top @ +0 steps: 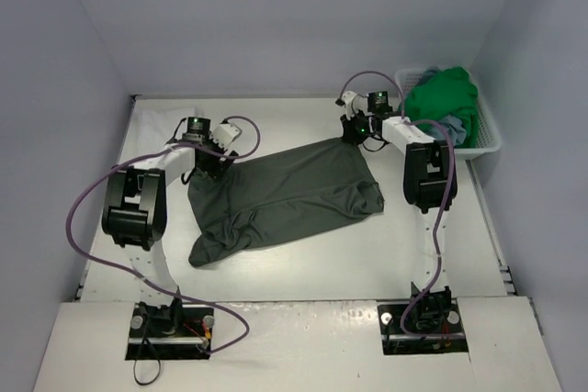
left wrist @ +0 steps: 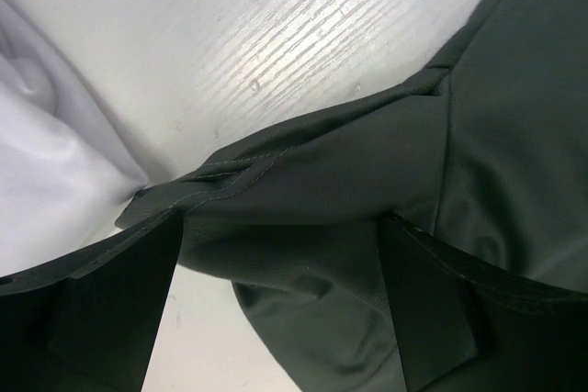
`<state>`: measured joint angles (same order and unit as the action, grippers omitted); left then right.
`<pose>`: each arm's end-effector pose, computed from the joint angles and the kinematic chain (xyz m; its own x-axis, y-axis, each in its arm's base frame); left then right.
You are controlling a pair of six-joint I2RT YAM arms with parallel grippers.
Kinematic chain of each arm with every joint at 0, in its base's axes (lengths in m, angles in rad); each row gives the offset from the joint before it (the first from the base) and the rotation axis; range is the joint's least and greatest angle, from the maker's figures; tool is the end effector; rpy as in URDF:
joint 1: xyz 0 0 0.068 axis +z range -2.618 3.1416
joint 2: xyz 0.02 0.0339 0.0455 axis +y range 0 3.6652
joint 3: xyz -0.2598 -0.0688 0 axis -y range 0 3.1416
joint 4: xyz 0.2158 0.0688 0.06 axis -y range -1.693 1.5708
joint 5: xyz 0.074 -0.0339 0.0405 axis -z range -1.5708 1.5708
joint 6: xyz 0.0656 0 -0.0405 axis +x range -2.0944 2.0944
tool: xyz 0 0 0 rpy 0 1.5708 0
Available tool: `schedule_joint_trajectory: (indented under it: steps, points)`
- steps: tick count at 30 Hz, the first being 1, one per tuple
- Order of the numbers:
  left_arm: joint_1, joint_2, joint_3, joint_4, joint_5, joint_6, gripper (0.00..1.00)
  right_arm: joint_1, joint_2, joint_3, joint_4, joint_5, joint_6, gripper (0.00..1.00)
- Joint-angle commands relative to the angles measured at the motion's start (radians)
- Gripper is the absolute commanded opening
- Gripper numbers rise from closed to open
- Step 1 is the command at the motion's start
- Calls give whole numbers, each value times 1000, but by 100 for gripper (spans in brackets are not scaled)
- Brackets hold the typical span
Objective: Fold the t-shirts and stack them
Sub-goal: Grap the side of the flattened tshirt furthest away from the robot with both arms
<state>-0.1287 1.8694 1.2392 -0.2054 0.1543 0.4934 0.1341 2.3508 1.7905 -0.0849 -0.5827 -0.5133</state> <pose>0.3947 -0.0612 0.1801 -0.5394 0.5417 -0.6447 0.5501 0.8063 0.2173 0.5108 0.1053 0.1569 -0.2504 -0.4475 -0.8585 -0.7695 0.6302 -0.1041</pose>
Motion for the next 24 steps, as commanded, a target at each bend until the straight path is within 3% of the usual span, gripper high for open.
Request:
schedule_joint_trajectory:
  steps: [1,16,24]
  points:
    - [8,8,74,49,-9,-7,81,-19,-114,-66,-29,60,-43,0]
    - [8,94,175,-9,57,-12,81,-67,-238,-256,-35,81,-117,0]
    - [8,195,344,-152,209,-30,81,-67,-254,-286,-33,64,-117,0]
